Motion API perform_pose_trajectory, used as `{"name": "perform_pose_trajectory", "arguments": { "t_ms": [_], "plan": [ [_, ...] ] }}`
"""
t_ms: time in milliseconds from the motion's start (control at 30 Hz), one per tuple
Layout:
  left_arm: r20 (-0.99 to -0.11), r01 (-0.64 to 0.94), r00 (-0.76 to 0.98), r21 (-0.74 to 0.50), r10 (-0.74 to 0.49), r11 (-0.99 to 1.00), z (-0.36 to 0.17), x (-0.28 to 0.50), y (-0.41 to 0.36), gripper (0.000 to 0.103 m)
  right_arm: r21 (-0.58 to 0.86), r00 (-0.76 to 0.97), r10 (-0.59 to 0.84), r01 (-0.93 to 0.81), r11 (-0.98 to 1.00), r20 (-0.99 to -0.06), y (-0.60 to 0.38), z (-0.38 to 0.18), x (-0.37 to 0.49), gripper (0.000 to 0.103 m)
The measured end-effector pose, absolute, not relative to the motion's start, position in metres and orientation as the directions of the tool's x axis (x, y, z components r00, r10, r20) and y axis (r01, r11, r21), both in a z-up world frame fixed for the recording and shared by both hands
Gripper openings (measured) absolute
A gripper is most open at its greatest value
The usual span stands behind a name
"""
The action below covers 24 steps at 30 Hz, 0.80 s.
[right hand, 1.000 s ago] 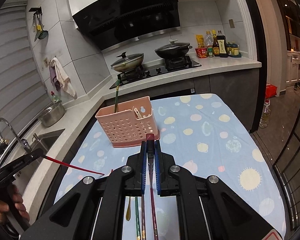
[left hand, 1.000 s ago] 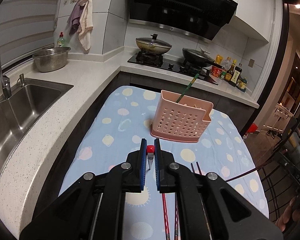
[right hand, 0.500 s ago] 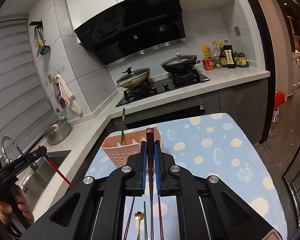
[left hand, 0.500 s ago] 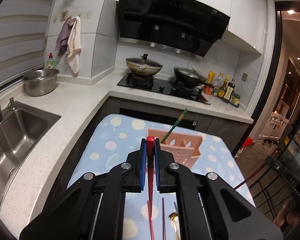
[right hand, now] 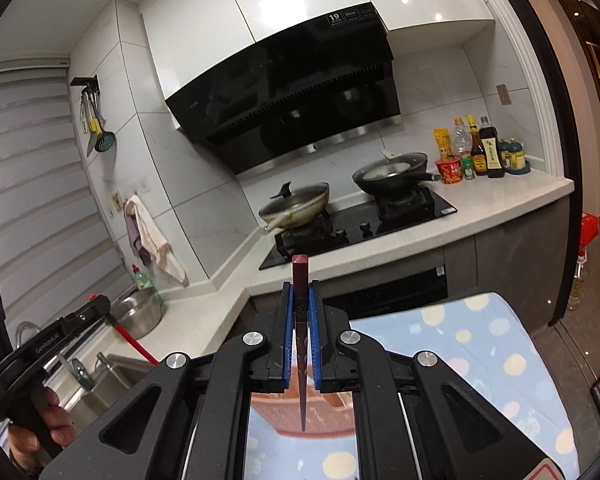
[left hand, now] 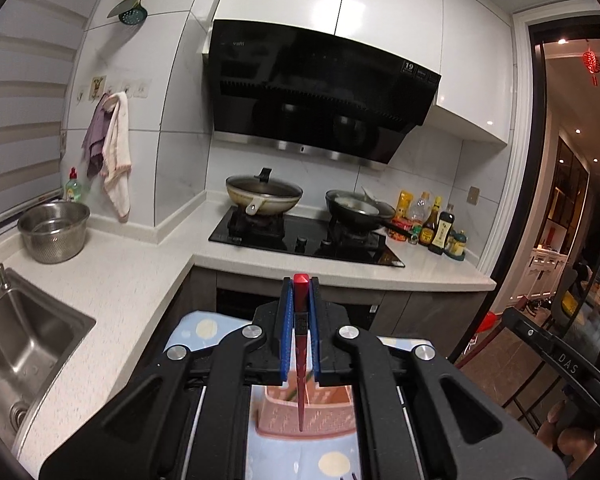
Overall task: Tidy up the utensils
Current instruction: 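Lift both chopsticks and carry them above the pink holder, then drop both chopsticks into the pink holder by opening both tools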
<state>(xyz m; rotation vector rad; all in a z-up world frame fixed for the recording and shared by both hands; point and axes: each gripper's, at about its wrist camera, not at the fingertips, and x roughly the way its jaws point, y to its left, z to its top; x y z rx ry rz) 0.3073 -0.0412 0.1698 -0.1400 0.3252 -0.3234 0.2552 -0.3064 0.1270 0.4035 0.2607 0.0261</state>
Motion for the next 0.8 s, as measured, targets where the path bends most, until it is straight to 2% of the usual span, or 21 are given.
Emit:
{"name": "perform_pose_trajectory", "arguments": {
  "t_ms": [167, 333, 600, 800],
  "plan": [
    [-0.273, 0.291, 0.902, -0.184, -0.333, 0.939, 0.177, 0.334, -0.047, 0.007, 0.405, 0.970, 0.075, 0.027, 0.914, -0.232, -0.303, 0.131, 0.288, 0.007],
    [-0.287, 0.292, 0.897, -0.184, -0.336, 0.939, 0.165, 0.358, -0.053, 0.007, 0.403, 0.958, 0.084, 0.036, 0.914, -0.275, -0.298, 0.114, 0.316, 0.007],
    [-0.370, 0.260, 0.873, -0.198, -0.318, 0.945, 0.121, 0.390, -0.053, 0.007, 0.372, 0.921, 0.085, 0.068, 0.926, -0.379, -0.289, 0.076, 0.345, 0.007],
    [-0.413, 0.230, 0.860, -0.210, -0.300, 0.950, 0.103, 0.398, -0.048, 0.008, 0.367, 0.914, 0.078, 0.081, 0.927, -0.399, -0.287, 0.061, 0.348, 0.011]
  ]
}}
